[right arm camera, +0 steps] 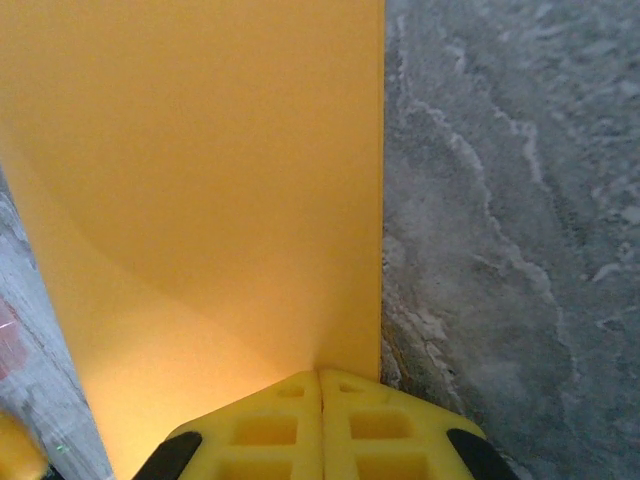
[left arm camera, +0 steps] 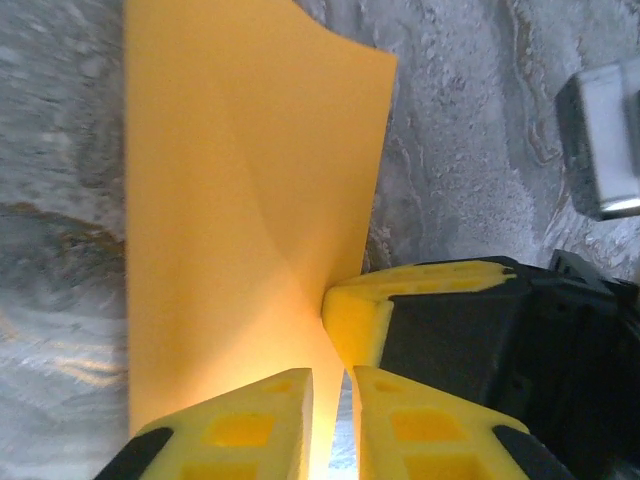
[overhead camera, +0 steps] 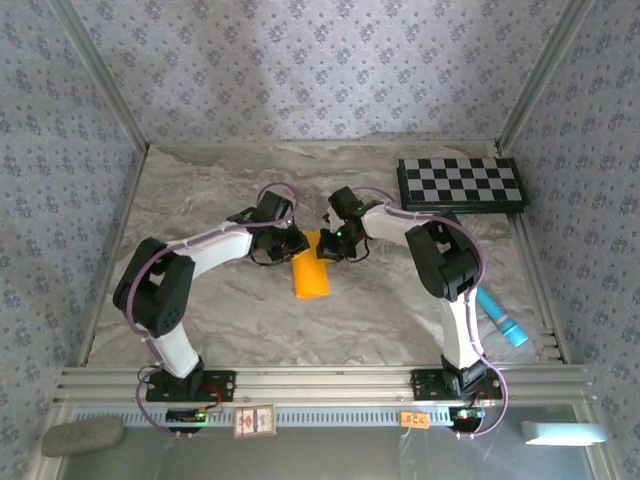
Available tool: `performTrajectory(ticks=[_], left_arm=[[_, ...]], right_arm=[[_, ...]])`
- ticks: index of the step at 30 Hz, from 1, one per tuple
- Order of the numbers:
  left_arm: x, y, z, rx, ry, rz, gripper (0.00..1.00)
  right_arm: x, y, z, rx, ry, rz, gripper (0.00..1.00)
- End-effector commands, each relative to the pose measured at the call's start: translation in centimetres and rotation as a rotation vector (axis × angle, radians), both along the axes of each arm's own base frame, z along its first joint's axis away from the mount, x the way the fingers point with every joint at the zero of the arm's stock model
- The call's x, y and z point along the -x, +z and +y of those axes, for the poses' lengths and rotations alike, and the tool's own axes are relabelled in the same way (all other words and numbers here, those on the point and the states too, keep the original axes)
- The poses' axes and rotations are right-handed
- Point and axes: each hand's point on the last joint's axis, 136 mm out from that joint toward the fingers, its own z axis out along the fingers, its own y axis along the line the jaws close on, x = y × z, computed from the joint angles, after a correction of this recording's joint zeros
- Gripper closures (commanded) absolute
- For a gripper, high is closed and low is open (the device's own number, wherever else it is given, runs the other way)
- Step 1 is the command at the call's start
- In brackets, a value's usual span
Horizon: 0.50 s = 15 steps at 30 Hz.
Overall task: Fold a paper plane with a square sheet of paper (pick it up from the middle)
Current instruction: First fold the square sheet of paper in half at the center of the table.
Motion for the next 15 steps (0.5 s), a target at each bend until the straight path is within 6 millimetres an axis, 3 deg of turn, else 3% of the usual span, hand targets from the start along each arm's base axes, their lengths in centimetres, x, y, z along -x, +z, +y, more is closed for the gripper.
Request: performTrajectory(ticks=[1, 8, 15], left_arm=[[0.8, -0.8, -1.7, 0.058, -0.054, 0.067, 0.86], [1.5, -3.2, -1.9, 0.019, -0.094, 0.135, 0.91], [2.3, -5.7, 0.2, -0.07, -0.114, 0.16, 0.93]], right_arm=[[3.9, -7.2, -5.1, 0.288, -0.032, 0.146, 0.93], [4.0, -7.2, -5.0, 0.302, -0.032, 0.147, 0.94], [4.3, -7.9, -5.7, 0.356, -0.021, 0.153, 0.94]])
